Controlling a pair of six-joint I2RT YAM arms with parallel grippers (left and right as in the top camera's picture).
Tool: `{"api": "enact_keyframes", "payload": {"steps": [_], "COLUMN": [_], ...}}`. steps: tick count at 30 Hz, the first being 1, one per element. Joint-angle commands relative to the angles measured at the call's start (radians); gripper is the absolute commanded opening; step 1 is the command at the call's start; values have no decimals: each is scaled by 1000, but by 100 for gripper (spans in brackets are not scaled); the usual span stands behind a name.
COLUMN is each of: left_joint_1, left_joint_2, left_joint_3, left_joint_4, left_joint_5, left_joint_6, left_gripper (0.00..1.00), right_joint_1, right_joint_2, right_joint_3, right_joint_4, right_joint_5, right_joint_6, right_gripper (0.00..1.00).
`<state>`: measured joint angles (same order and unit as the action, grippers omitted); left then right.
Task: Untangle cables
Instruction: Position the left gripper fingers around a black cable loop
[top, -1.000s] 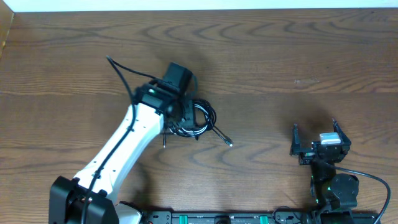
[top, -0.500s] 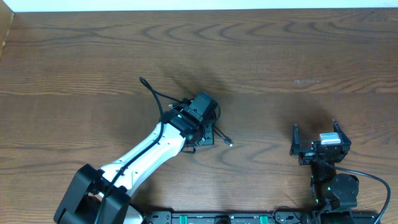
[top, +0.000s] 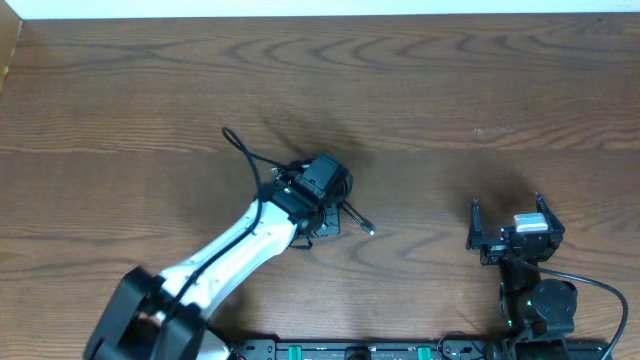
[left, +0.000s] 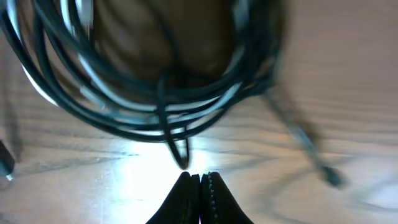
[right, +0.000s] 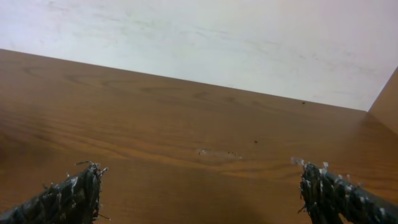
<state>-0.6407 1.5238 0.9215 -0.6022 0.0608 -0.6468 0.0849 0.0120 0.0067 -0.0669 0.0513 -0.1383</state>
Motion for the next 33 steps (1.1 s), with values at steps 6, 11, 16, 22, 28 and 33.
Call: {"api": "enact_keyframes", "payload": {"steps": [6, 11, 16, 22, 28, 33], "left_joint_1": [3, 2, 1, 0, 0, 0], "left_joint_2": [-264, -293, -230, -82, 37, 103], "left_joint_3": [53, 50, 38, 20, 20, 20], "left_joint_4": [6, -19, -74, -63, -9, 10], "left_joint_5": [-28, -28, -27, -21, -21, -21], "left_joint_6": [21, 21, 20, 10, 9, 9], "left_gripper": [8, 36, 52, 52, 56, 61], "right_joint_1": [7, 7, 6, 7, 7, 7], "right_joint_2": [-5, -5, -5, -5, -5, -5], "right_joint_3": [-1, -1, -1, -1, -1, -1], "right_joint_4": [-4, -4, -4, -4, -4, -4], "right_joint_5": [-2, -2, -2, -2, -2, -2], "right_joint_6": [11, 11, 11, 11, 11, 11], "right_gripper": [99, 99, 99, 99, 99, 99]}}
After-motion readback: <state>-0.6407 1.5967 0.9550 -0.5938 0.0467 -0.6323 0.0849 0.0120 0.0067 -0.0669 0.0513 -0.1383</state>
